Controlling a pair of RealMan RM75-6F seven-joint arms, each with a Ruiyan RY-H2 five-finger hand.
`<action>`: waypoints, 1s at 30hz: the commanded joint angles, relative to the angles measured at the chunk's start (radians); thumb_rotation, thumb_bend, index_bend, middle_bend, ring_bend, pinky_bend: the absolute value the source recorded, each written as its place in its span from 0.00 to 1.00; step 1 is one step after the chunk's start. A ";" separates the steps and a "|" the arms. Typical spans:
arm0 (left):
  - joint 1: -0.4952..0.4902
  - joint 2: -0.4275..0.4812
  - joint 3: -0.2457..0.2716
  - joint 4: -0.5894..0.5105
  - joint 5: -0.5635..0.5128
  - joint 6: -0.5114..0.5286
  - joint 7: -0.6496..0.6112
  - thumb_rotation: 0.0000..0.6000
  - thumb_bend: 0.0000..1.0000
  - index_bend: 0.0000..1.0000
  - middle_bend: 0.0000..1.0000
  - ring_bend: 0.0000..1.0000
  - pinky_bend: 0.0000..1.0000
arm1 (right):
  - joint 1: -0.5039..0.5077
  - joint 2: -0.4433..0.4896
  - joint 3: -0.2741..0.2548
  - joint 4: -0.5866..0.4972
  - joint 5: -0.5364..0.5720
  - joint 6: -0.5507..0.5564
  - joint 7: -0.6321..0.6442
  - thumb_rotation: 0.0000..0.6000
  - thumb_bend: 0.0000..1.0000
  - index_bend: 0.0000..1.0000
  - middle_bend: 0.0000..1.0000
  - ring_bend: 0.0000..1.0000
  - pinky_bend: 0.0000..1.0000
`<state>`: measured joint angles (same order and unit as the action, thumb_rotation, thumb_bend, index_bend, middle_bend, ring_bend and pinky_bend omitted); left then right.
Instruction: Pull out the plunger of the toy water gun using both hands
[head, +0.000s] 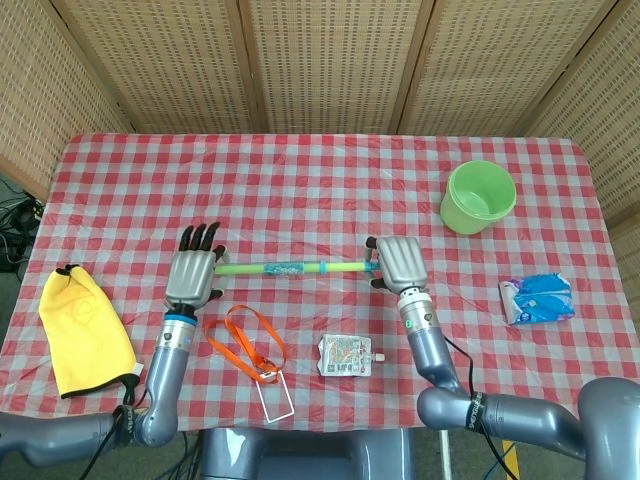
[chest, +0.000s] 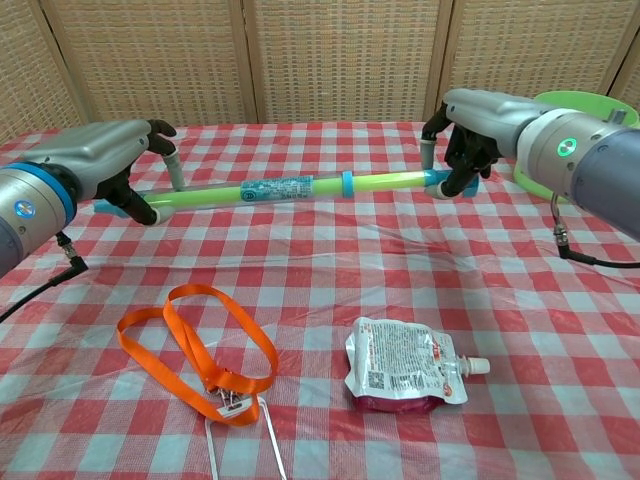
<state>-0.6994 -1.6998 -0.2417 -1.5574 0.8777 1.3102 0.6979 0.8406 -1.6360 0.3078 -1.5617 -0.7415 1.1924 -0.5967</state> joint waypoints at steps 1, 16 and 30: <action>0.006 0.008 0.003 -0.001 0.003 0.000 -0.003 1.00 0.45 0.61 0.00 0.00 0.00 | 0.000 -0.002 0.002 0.003 -0.002 0.003 -0.002 1.00 0.56 0.86 1.00 0.93 0.64; 0.046 0.061 0.020 -0.009 0.035 -0.005 -0.047 1.00 0.45 0.61 0.00 0.00 0.00 | -0.003 -0.005 0.016 0.028 0.007 0.015 -0.021 1.00 0.56 0.86 1.00 0.93 0.64; 0.086 0.122 0.033 0.005 0.055 -0.015 -0.089 1.00 0.45 0.61 0.00 0.00 0.00 | -0.017 0.014 0.034 0.056 0.039 0.031 -0.039 1.00 0.56 0.86 1.00 0.93 0.64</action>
<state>-0.6148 -1.5804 -0.2075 -1.5546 0.9335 1.2974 0.6122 0.8247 -1.6236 0.3407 -1.5068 -0.7028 1.2211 -0.6335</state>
